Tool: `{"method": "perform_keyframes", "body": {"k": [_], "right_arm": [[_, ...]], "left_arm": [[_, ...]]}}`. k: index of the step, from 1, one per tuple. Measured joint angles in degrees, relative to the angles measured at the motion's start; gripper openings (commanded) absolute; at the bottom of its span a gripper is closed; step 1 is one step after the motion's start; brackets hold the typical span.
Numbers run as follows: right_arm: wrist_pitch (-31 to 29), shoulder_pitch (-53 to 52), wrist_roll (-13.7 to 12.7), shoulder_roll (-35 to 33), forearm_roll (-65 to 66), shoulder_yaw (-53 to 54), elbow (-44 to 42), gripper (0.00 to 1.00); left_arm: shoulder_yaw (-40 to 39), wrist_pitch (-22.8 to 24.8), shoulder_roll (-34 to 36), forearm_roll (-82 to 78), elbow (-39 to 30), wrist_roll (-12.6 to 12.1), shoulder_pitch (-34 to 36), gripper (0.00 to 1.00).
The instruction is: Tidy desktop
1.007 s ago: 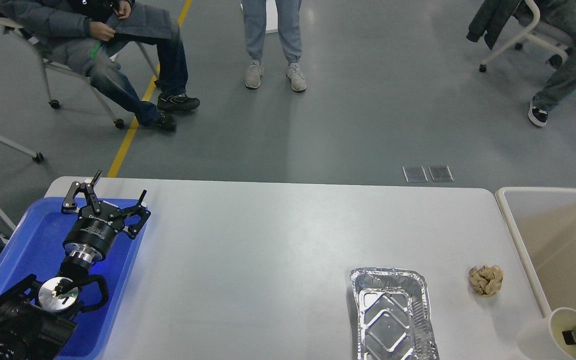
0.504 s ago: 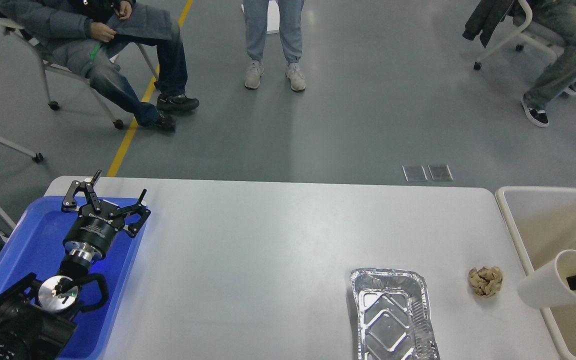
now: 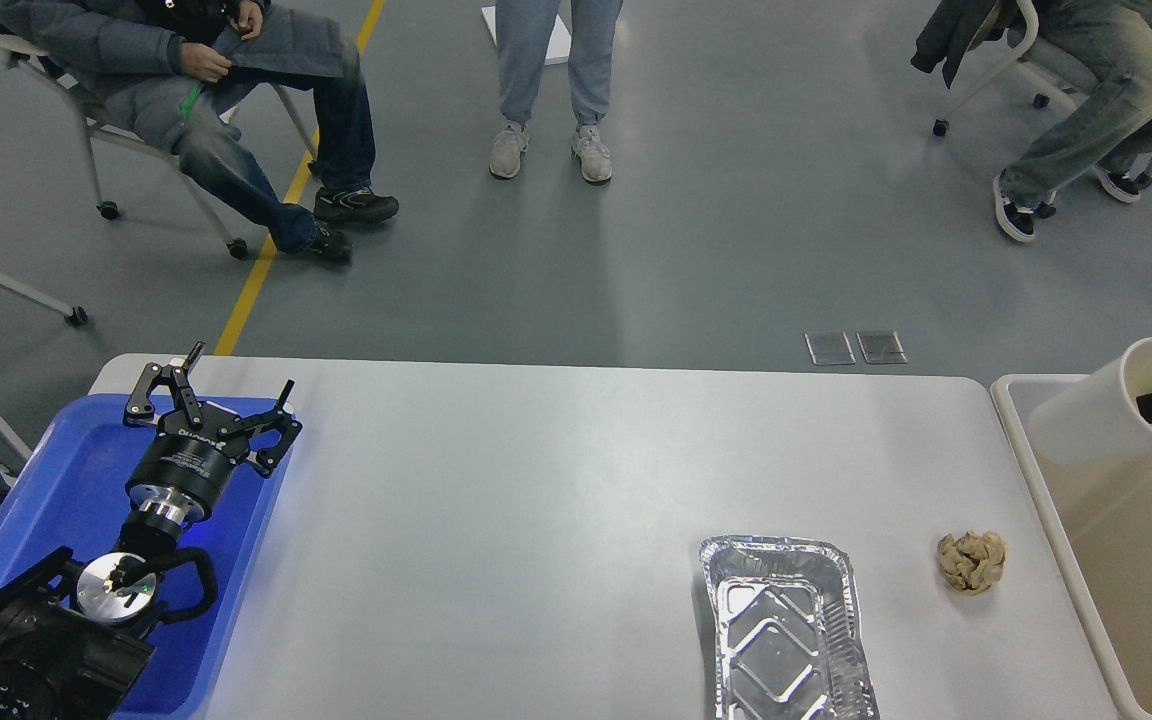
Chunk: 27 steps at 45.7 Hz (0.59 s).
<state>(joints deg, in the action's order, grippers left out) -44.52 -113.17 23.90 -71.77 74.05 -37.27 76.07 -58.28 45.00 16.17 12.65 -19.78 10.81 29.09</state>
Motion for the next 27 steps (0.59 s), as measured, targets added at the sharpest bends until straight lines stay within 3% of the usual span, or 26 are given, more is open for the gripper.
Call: {"method": "perform_keyframes", "body": {"k": [14,27], "right_arm": [[-0.37,0.69,0.0,2.54,-3.03,-0.05,-9.0,0.0],[-0.09,9.72,-0.06,5.77,-6.44,0.58,-24.49,0.0]], "left_arm": [[-0.05,0.0,0.0,0.02,0.0,0.02,0.0,1.0],[-0.07,0.0,0.0,0.04,0.0,0.09,0.01,1.0]]}}
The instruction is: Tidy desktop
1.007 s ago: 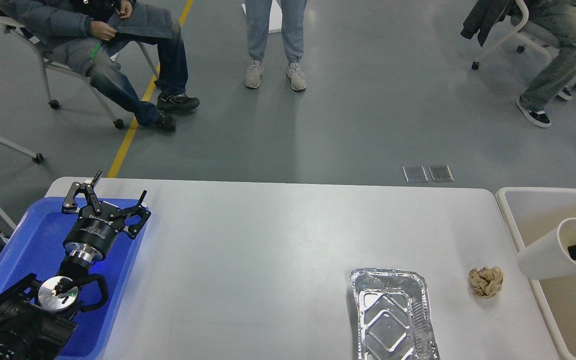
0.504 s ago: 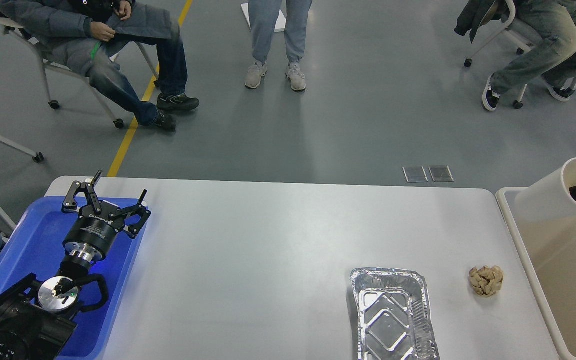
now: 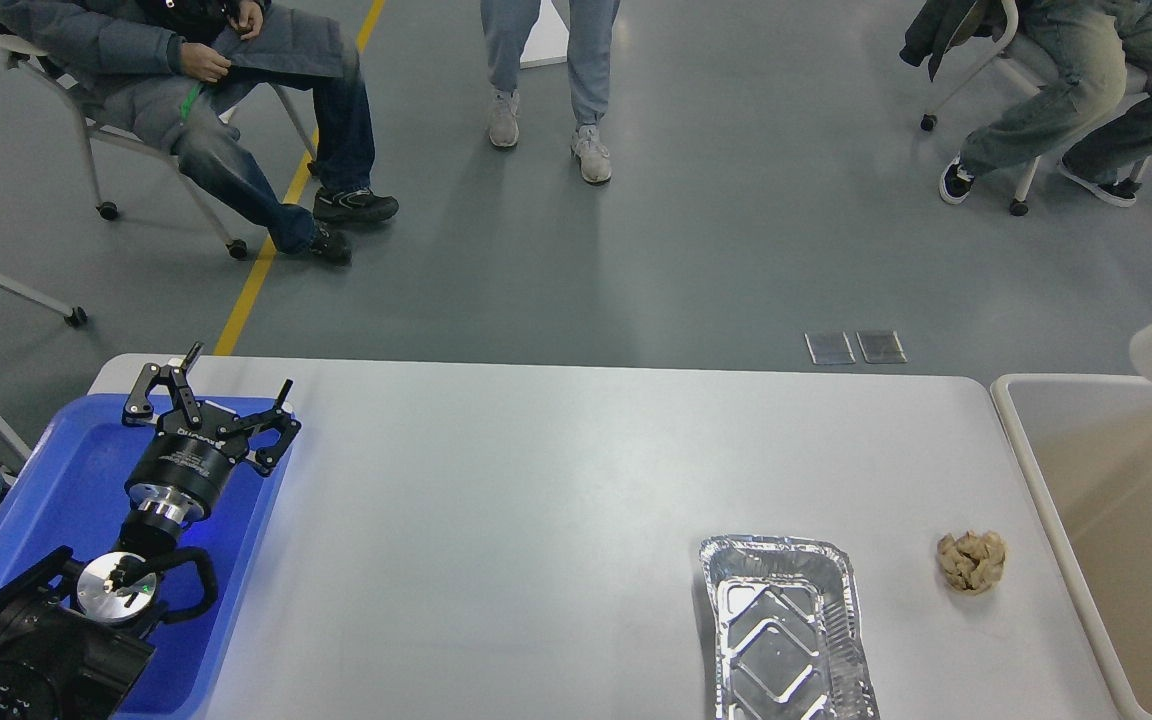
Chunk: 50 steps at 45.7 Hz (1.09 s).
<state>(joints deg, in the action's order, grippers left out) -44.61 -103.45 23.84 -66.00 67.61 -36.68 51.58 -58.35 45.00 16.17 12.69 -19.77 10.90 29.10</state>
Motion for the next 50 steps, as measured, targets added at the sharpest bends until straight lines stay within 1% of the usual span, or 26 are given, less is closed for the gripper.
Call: {"method": "perform_keyframes", "body": {"k": [7,15,20,24,29,37,50], "right_arm": [[3.13,10.01,-0.13,4.37,-6.87,0.06,-12.87,0.0],[8.77,23.55,-0.53,10.79,-18.04,-0.11,-27.3,0.0],[12.56,30.53,-1.11,14.13,-23.55,-0.16,-33.69,0.0],[16.53,35.99,-2.19,16.85,-27.88,-0.05,-37.76,0.0],[21.13,41.19,-3.84,19.42,-32.2,0.1,-40.57,0.0],[28.26,48.39,-7.4,23.11,-38.81,0.25,-43.09,0.0],[36.01,56.13,-12.1,27.67,-44.85,0.46,-44.47,0.0]], "left_arm": [[0.0,0.0,0.0,0.0,0.0,0.0,-0.01,1.0],[0.0,0.0,0.0,0.0,0.0,0.0,0.0,1.0],[0.01,0.0,0.0,0.0,0.0,0.0,0.0,1.0],[0.01,0.0,0.0,0.0,0.0,0.0,-0.01,1.0],[0.01,0.0,0.0,0.0,0.0,0.0,-0.01,1.0],[0.01,0.0,0.0,0.0,0.0,0.0,-0.01,1.0],[0.0,0.0,0.0,0.0,0.0,0.07,-0.01,1.0]]}}
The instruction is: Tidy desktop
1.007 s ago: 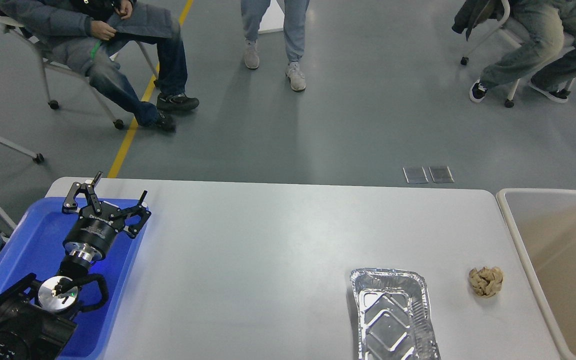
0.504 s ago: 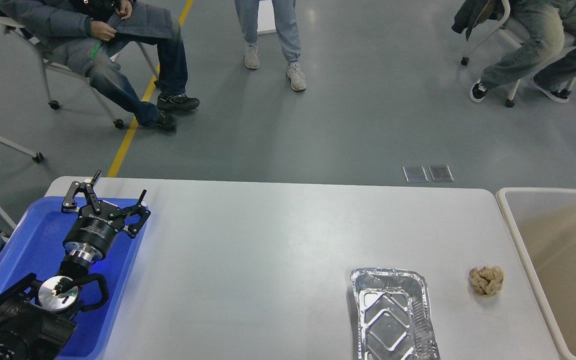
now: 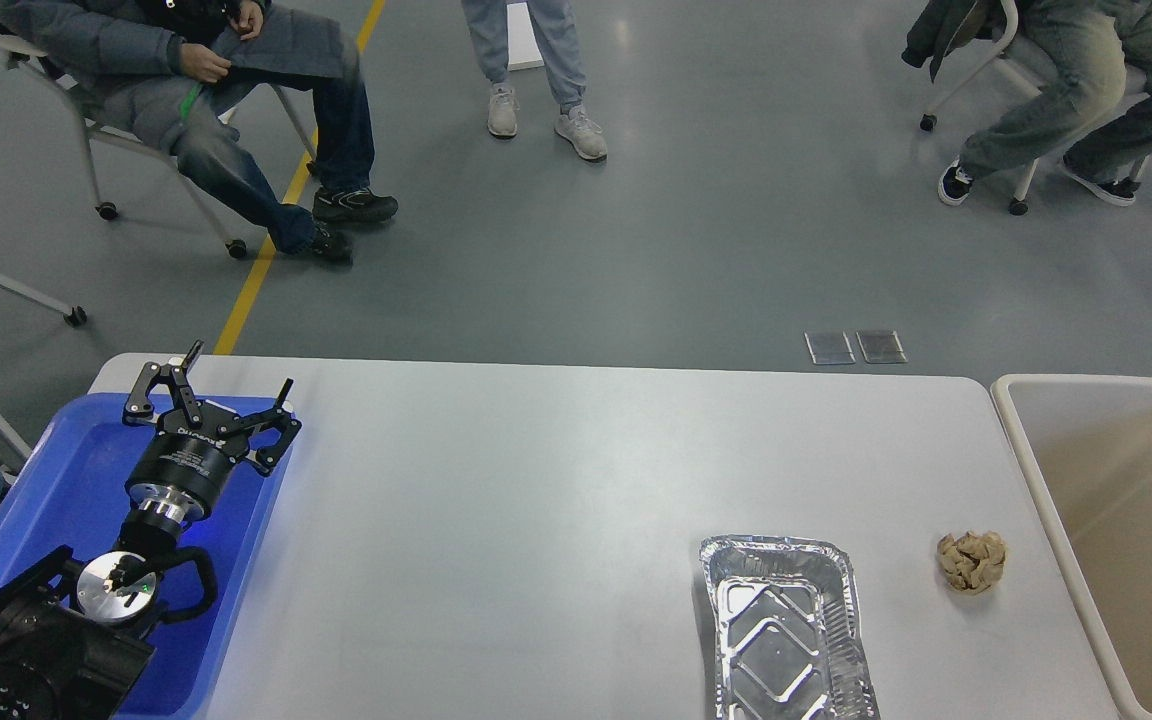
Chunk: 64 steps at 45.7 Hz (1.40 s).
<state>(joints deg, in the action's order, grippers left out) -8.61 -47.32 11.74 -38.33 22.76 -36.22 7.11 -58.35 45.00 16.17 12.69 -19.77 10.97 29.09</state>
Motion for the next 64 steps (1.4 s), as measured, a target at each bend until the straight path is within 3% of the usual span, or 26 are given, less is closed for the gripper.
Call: {"method": "perform_keyframes", "body": {"k": [18,19,22,27,36,57,64], "right_arm": [[5.06,5.88,-3.44,4.82,-2.19,3.17,-0.33,0.01],[5.23,6.09,-3.57,4.95,-2.24,3.37,-0.34,0.1],[5.44,6.51,-3.81,5.21,-2.33,3.73,-0.36,0.22],[5.64,6.92,-4.17,5.25,-2.28,4.18,-0.36,0.6],[5.85,7.26,-4.49,4.65,-2.23,4.65,-0.01,0.94],[5.37,0.19,-4.48,0.35,-2.66,7.68,1.79,0.99],[5.04,-5.72,-4.41,-4.71,-2.65,8.57,8.46,0.99]], "left_arm": [[0.0,0.0,0.0,0.01,0.0,0.01,0.0,1.0],[0.0,0.0,0.0,0.01,0.0,0.01,0.0,1.0],[0.0,0.0,0.0,0.01,0.0,0.01,0.0,1.0],[0.0,0.0,0.0,0.01,0.0,0.02,0.0,1.0],[0.0,0.0,0.0,0.01,0.0,0.02,0.0,1.0],[0.0,0.0,0.0,0.01,0.0,0.02,0.0,1.0],[0.0,0.0,0.0,0.03,0.01,0.03,0.0,1.0]]}}
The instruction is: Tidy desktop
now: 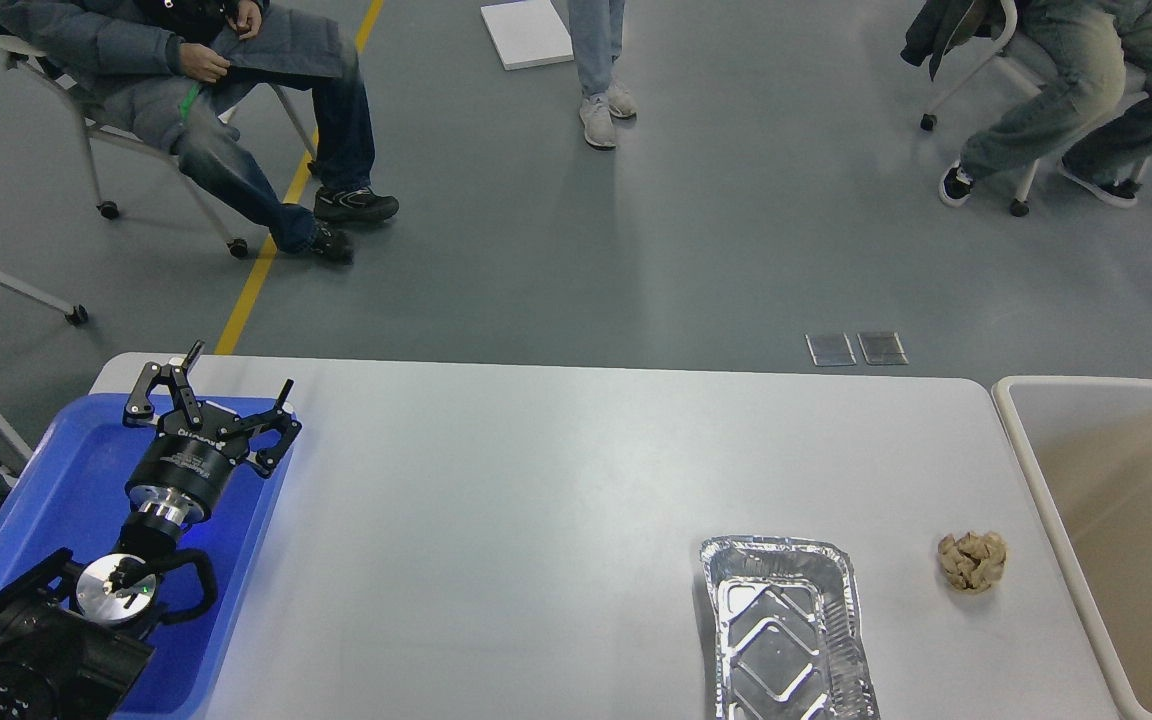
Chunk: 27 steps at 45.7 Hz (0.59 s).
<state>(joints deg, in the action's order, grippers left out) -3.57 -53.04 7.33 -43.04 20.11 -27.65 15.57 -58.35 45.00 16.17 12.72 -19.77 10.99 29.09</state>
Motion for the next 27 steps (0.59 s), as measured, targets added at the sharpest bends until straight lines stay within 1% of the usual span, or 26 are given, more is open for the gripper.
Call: {"method": "perform_keyframes", "body": {"k": [5,9,14,18,27], "right_arm": [[-0.61,-5.67,0.0,-5.43,0.88,-0.26,8.62,1.0],[-2.23,-11.82,-0.04,-10.09,2.82,-0.98,16.16,0.99],[-6.33,-19.68,-0.11,-14.83,6.69,-1.95,23.74,1.0],[-10.32,-25.42,-0.15,-17.5,9.97,-2.91,27.94,1.0],[-17.81,-36.76,-0.19,-20.47,15.58,-6.23,34.22,0.99]], "left_arm": [[0.0,0.0,0.0,-0.02,0.0,0.0,0.0,1.0],[0.0,0.0,0.0,-0.03,-0.01,0.0,0.0,1.0],[0.01,0.0,0.0,-0.03,-0.01,0.0,0.0,1.0],[0.04,0.0,0.0,-0.05,-0.01,-0.01,0.0,1.0],[0.05,0.0,0.0,-0.04,-0.01,-0.08,0.0,1.0]]}}
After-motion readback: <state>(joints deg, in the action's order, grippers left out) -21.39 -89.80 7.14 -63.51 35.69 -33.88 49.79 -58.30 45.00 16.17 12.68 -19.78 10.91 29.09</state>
